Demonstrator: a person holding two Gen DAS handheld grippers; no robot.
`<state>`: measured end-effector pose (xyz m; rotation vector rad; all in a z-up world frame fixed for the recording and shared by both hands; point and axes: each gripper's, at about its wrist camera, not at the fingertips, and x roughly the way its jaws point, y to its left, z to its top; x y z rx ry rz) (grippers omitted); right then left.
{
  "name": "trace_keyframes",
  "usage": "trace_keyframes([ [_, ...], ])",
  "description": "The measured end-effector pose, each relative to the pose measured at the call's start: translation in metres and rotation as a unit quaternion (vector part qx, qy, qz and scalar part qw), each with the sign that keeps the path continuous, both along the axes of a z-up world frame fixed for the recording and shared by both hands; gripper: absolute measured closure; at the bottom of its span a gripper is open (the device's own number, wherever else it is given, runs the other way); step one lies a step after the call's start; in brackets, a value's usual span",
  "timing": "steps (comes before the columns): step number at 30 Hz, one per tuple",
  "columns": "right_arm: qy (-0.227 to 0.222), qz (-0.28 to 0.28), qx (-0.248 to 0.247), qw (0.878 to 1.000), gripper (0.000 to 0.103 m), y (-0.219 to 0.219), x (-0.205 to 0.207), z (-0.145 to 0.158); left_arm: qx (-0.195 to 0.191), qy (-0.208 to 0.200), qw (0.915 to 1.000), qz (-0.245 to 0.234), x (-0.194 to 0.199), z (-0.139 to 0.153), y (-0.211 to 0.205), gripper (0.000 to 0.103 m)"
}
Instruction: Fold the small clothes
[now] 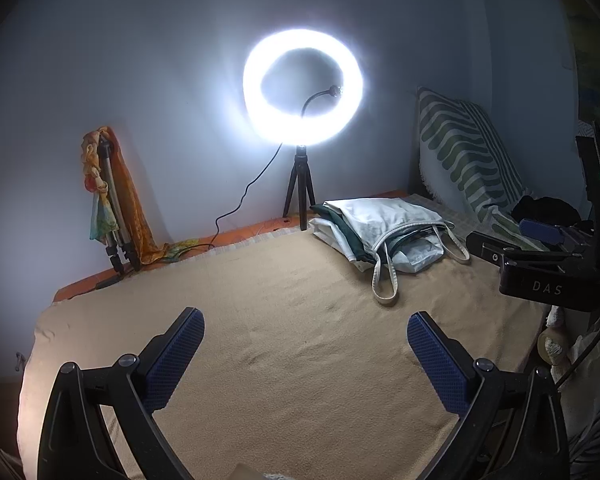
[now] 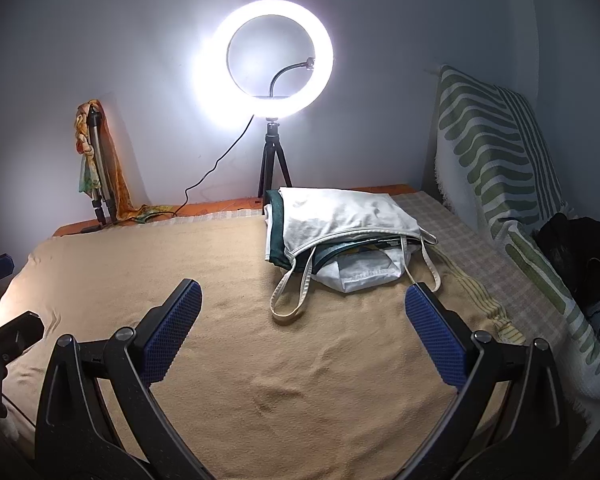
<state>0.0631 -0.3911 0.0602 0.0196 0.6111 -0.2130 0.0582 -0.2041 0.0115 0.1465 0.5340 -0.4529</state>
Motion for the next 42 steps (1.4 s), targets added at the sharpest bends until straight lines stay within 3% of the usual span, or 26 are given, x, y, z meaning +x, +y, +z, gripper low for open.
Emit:
trace_keyframes([
  [42, 0.003, 0.006, 0.011, 1.0, 0.0, 0.0011, 0.0033, -0.0027, 0.003, -0.003, 1.0, -0.006, -0.002, 0.0025, -0.0049, 0.0],
])
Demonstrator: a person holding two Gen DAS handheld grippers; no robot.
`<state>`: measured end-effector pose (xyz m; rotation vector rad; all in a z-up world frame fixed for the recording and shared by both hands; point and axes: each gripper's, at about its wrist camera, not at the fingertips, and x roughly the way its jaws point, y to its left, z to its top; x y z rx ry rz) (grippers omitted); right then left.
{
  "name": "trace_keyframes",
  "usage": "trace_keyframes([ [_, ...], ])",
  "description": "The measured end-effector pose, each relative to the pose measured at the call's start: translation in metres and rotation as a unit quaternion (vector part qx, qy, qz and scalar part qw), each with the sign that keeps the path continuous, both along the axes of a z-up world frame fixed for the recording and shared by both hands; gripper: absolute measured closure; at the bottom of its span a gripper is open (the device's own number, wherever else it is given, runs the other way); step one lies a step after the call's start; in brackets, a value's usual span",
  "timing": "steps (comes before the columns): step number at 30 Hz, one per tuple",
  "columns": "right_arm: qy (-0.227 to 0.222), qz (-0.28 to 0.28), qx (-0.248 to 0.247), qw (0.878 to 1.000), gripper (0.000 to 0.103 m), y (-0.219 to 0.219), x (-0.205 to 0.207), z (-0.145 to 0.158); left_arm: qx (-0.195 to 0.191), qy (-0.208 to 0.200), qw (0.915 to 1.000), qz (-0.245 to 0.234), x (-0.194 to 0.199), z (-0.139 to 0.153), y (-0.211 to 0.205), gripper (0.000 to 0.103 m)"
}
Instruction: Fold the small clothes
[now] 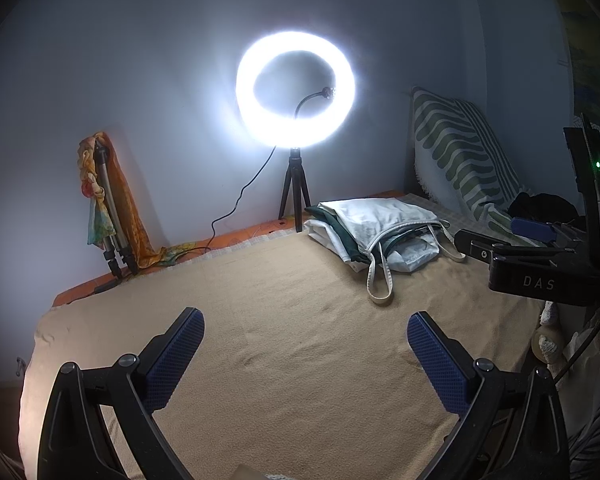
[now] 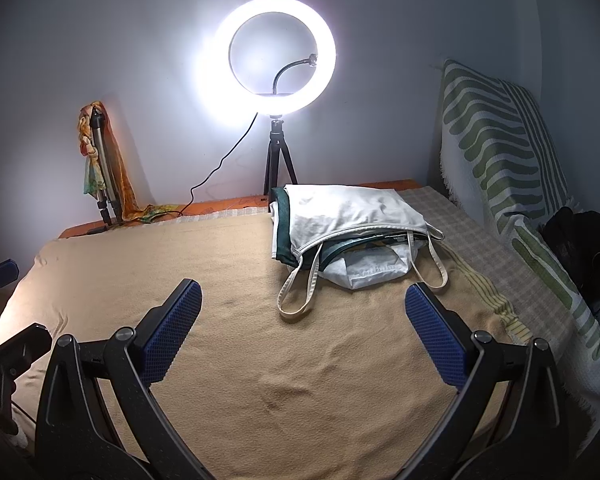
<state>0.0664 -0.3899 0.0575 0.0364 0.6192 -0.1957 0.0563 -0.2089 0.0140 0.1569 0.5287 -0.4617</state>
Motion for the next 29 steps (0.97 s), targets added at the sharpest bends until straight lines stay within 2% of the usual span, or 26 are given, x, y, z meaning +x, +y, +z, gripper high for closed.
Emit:
trace_keyframes([
  [29, 0.005, 0.0, 0.001, 1.0, 0.0, 0.0075, -0.0021, -0.0033, -0.004, 0.003, 1.0, -0.003, -0.0034, -0.0042, 0.0015, 0.0],
])
